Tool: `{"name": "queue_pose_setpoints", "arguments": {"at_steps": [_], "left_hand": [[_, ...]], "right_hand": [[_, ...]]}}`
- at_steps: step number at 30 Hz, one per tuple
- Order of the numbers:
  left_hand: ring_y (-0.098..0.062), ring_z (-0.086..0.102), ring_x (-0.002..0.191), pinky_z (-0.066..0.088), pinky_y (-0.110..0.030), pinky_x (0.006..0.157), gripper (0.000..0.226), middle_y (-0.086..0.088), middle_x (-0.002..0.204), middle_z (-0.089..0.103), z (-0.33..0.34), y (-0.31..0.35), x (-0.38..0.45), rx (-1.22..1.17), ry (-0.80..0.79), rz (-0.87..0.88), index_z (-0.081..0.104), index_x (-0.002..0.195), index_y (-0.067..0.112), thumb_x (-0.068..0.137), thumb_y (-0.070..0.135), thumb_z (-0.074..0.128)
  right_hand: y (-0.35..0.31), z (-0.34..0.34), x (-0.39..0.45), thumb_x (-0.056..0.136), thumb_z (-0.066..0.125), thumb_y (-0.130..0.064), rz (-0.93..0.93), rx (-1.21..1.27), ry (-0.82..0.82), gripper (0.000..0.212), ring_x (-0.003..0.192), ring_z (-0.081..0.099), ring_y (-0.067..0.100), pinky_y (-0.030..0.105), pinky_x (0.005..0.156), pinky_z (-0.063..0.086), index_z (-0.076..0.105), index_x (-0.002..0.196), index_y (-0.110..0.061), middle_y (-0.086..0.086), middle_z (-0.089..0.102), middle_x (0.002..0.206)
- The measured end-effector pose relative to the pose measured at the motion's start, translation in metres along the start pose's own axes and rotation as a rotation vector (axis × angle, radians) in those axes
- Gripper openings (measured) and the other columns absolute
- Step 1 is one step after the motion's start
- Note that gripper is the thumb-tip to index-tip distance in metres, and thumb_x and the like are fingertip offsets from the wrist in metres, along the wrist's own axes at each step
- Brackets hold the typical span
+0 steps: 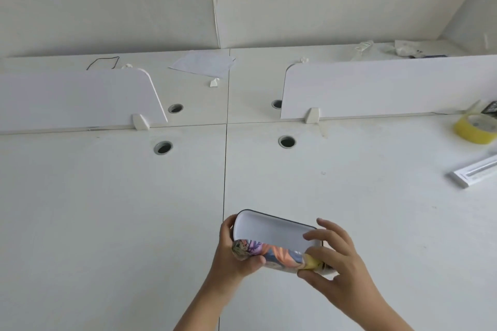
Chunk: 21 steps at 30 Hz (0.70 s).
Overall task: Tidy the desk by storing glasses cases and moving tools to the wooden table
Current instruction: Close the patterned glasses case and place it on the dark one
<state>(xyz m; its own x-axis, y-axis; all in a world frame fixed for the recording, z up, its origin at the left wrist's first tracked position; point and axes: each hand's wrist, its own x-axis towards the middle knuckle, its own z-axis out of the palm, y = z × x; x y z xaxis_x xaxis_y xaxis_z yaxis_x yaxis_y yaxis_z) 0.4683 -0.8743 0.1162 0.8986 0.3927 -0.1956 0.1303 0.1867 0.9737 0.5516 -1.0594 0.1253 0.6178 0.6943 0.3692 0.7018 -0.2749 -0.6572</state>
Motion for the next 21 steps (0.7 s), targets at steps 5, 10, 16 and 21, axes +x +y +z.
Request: {"name": "queue_pose_setpoints", "arguments": {"at_steps": [5, 10, 16, 21], "left_hand": [[-0.011, 0.058, 0.08, 0.052, -0.015, 0.061, 0.073, -0.006, 0.102, 0.055, 0.006, 0.012, -0.006, -0.032, -0.051, 0.011, 0.049, 0.102, 0.027, 0.03, 0.026, 0.066], [-0.01, 0.066, 0.079, 0.056, -0.02, 0.061, 0.097, -0.005, 0.097, 0.06, 0.01, 0.014, -0.007, -0.093, -0.11, 0.016, 0.049, 0.101, 0.022, 0.016, 0.041, 0.09], [-0.011, 0.066, 0.073, 0.056, -0.022, 0.057, 0.073, -0.007, 0.099, 0.057, 0.028, 0.009, -0.013, -0.119, -0.108, -0.036, 0.046, 0.101, 0.023, 0.032, 0.019, 0.071], [-0.011, 0.065, 0.076, 0.056, -0.022, 0.058, 0.074, -0.003, 0.095, 0.057, 0.034, 0.005, -0.018, -0.068, -0.178, -0.064, 0.044, 0.101, 0.022, 0.033, 0.018, 0.073]], "right_hand": [[-0.005, -0.009, -0.001, 0.079, 0.048, -0.061, -0.034, 0.043, -0.025, 0.03, 0.125, 0.028, 0.002, 0.003, 0.098, 0.026, 0.055, 0.077, -0.031, -0.041, 0.037, 0.117], [-0.002, -0.013, -0.006, 0.072, 0.051, -0.067, 0.074, 0.133, -0.023, 0.03, 0.125, 0.027, -0.007, 0.002, 0.099, 0.026, 0.053, 0.089, -0.042, -0.044, 0.036, 0.12], [0.002, -0.017, -0.019, 0.023, 0.071, -0.078, 0.595, 0.51, -0.034, 0.104, 0.125, 0.022, -0.017, 0.026, 0.106, 0.034, 0.021, 0.112, -0.06, -0.039, 0.019, 0.129], [0.005, -0.019, -0.034, 0.013, 0.08, -0.067, 0.826, 0.747, -0.29, 0.116, 0.132, 0.029, 0.014, 0.023, 0.085, 0.05, 0.021, 0.113, -0.055, -0.012, 0.026, 0.133]]}}
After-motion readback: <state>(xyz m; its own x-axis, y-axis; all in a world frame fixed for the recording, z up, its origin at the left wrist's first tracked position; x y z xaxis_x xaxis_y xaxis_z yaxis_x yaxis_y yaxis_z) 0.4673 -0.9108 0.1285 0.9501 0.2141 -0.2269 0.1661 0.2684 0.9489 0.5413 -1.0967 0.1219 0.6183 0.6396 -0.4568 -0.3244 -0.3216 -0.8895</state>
